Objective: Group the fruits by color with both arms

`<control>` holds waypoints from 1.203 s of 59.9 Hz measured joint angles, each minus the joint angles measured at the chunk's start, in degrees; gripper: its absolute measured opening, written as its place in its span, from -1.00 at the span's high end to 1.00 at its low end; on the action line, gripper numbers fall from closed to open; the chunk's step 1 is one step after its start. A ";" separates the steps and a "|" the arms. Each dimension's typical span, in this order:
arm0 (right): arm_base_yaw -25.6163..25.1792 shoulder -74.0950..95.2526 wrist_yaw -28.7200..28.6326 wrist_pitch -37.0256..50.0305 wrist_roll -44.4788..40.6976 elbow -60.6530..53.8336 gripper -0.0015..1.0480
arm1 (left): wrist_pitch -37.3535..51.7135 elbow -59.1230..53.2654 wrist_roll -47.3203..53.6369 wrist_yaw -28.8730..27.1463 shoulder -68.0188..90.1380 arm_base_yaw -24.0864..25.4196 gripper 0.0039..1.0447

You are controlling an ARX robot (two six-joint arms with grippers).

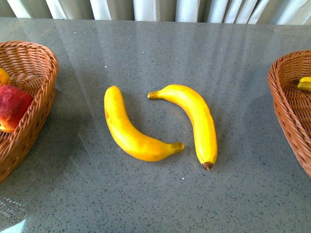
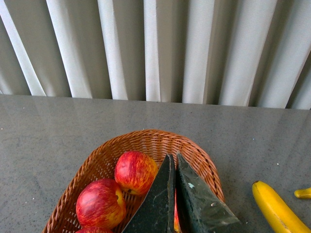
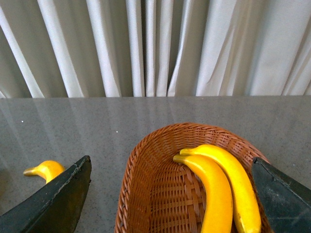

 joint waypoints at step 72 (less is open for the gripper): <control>0.00 0.00 0.00 -0.04 0.00 0.00 -0.82 | -23.56 -2.49 -0.02 -0.02 -26.08 -0.02 0.98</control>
